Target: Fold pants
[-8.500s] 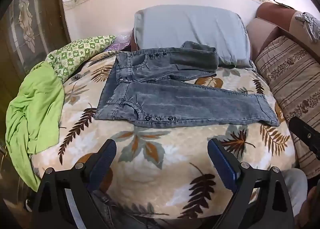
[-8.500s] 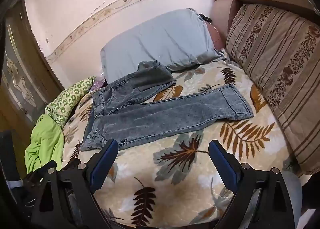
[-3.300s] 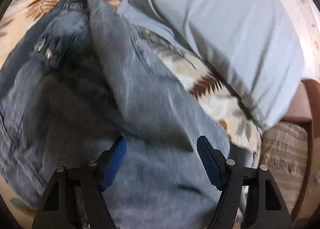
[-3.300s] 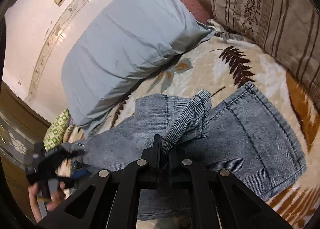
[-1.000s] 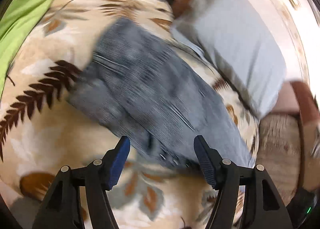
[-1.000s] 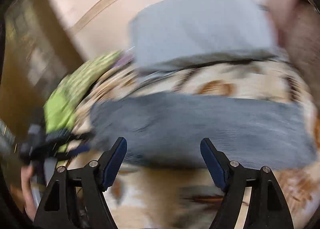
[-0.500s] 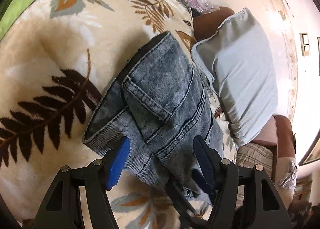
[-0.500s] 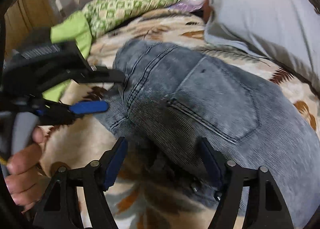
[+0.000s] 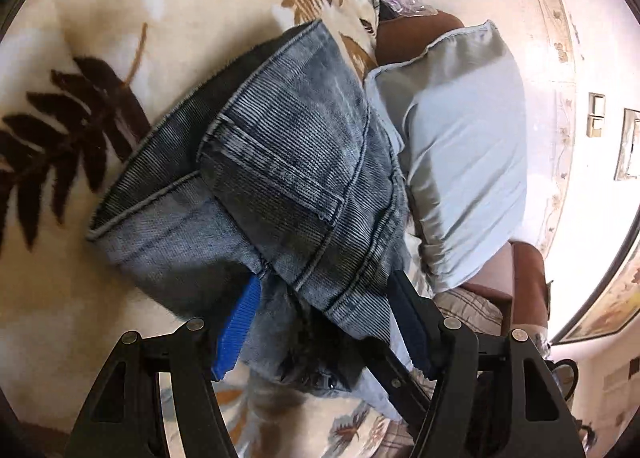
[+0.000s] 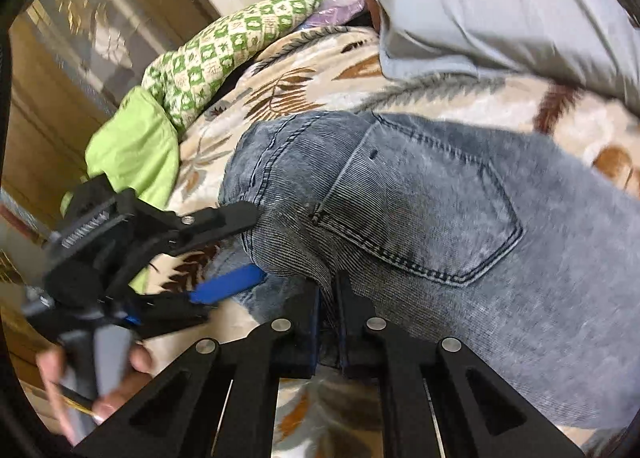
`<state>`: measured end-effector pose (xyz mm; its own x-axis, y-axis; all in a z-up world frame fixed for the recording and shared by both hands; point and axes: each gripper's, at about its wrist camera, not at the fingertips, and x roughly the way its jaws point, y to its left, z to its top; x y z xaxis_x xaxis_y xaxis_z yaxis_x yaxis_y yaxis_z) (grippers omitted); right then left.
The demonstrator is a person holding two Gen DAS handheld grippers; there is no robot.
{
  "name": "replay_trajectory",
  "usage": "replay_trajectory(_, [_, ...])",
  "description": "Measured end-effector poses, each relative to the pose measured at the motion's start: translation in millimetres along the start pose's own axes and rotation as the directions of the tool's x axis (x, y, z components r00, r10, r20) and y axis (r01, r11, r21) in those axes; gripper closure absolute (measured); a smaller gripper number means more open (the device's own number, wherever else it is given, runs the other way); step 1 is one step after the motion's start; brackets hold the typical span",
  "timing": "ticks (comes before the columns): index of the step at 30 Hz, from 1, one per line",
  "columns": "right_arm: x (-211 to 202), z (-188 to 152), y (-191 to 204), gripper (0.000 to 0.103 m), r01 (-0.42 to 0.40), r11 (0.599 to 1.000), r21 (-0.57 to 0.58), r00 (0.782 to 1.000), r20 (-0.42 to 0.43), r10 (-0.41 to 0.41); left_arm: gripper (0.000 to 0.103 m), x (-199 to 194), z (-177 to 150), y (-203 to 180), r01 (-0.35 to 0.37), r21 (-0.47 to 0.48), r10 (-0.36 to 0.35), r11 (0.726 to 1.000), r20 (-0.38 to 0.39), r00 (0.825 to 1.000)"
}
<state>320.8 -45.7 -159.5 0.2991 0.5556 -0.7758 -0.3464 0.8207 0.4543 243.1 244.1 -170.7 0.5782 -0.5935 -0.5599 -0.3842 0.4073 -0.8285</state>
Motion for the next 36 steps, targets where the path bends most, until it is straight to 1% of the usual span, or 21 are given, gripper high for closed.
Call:
replay_trajectory(3, [1, 5, -7, 0.096, -0.045, 0.998, 0.048, 0.999, 0.004, 0.044, 0.039, -2, 7, -4, -0.022, -0.002, 0.022, 1.000, 0.045, 0.999])
replay_trajectory(5, [-3, 3, -6, 0.097, -0.034, 0.999, 0.021, 0.999, 0.010, 0.033, 0.042, -10, 16, -9, -0.059, 0.005, 0.058, 0.998, 0.108, 0.992])
replay_trajectory(6, [-4, 2, -4, 0.097, -0.031, 0.999, 0.008, 0.999, 0.011, 0.031, 0.054, -14, 19, -11, -0.076, 0.009, 0.075, 0.997, 0.125, 0.989])
replay_trajectory(7, [-4, 2, -3, 0.097, -0.029, 1.000, -0.002, 1.000, 0.009, 0.029, 0.071, -17, 22, -14, -0.097, 0.020, 0.093, 0.995, 0.140, 0.986])
replay_trajectory(9, [-6, 0, -1, 0.097, -0.012, 0.999, -0.032, 1.000, 0.009, 0.012, 0.088, -22, 22, -19, -0.114, 0.046, 0.107, 0.992, 0.138, 0.985])
replay_trajectory(14, [-20, -4, 9, 0.097, -0.004, 0.995, -0.097, 0.999, 0.032, 0.007, 0.089, -50, 10, -45, -0.153, 0.098, 0.135, 0.983, 0.173, 0.976])
replay_trajectory(15, [-24, -6, 10, 0.097, -0.007, 0.994, -0.110, 0.999, 0.035, 0.011, 0.088, -56, 8, -48, -0.179, 0.121, 0.155, 0.976, 0.185, 0.970])
replay_trajectory(18, [-19, -20, 11, 0.097, -0.031, 0.993, -0.118, 1.000, 0.003, 0.031, 0.088, -55, -4, -38, -0.304, 0.143, 0.274, 0.942, 0.196, 0.942])
replay_trajectory(20, [6, -32, 11, 0.097, -0.005, 0.990, -0.138, 0.999, -0.037, 0.000, 0.088, -39, -4, -17, -0.407, 0.126, 0.380, 0.905, 0.192, 0.905])
replay_trajectory(21, [15, -35, 10, 0.097, 0.000, 0.991, -0.135, 0.999, -0.054, -0.008, 0.088, -31, -2, -6, -0.416, 0.093, 0.400, 0.904, 0.154, 0.903])
replay_trajectory(23, [26, -41, 7, 0.097, 0.004, 0.994, -0.108, 0.998, -0.066, -0.012, 0.088, -37, -1, -11, -0.385, 0.085, 0.367, 0.919, 0.171, 0.914])
replay_trajectory(25, [16, -37, 6, 0.097, -0.014, 0.997, -0.081, 0.999, -0.032, 0.012, 0.082, -38, -1, -24, -0.425, 0.145, 0.390, 0.894, 0.217, 0.895])
replay_trajectory(27, [14, -35, 2, 0.094, -0.025, 0.998, -0.051, 1.000, -0.020, 0.024, 0.076, -29, -5, -23, -0.473, 0.147, 0.441, 0.869, 0.206, 0.874])
replay_trajectory(29, [23, -38, 0, 0.094, -0.008, 0.998, -0.067, 0.999, -0.049, 0.005, 0.076, -26, -7, -23, -0.488, 0.152, 0.457, 0.859, 0.201, 0.866])
replay_trajectory(30, [23, -39, -1, 0.090, -0.013, 0.997, -0.073, 0.998, -0.055, 0.009, 0.073, -28, -8, -27, -0.488, 0.164, 0.453, 0.857, 0.211, 0.866])
replay_trajectory(31, [16, -39, -2, 0.083, -0.024, 0.998, -0.061, 0.999, -0.051, 0.021, 0.065, -29, -8, -32, -0.496, 0.174, 0.456, 0.851, 0.227, 0.861])
replay_trajectory(32, [6, -39, -1, 0.064, -0.032, 0.998, -0.053, 0.999, -0.038, 0.030, 0.059, -34, -12, -35, -0.509, 0.184, 0.461, 0.841, 0.250, 0.852])
replay_trajectory(33, [-14, -40, 0, 0.053, -0.030, 0.998, -0.050, 1.000, 0.005, 0.031, 0.052, -45, -25, -39, -0.528, 0.194, 0.469, 0.827, 0.283, 0.837])
replay_trajectory(34, [-31, -42, 0, 0.034, -0.015, 0.998, -0.053, 0.999, 0.044, 0.018, 0.047, -53, -35, -45, -0.551, 0.204, 0.475, 0.809, 0.326, 0.817])
replay_trajectory(35, [-50, -45, -2, 0.025, 0.000, 0.999, -0.053, 0.996, 0.084, 0.005, 0.046, -61, -46, -50, -0.562, 0.220, 0.470, 0.797, 0.358, 0.807])
replay_trajectory(36, [-71, -51, -7, 0.025, 0.005, 0.999, -0.043, 0.992, 0.123, 0.000, 0.044, -67, -60, -57, -0.554, 0.248, 0.446, 0.795, 0.380, 0.810])
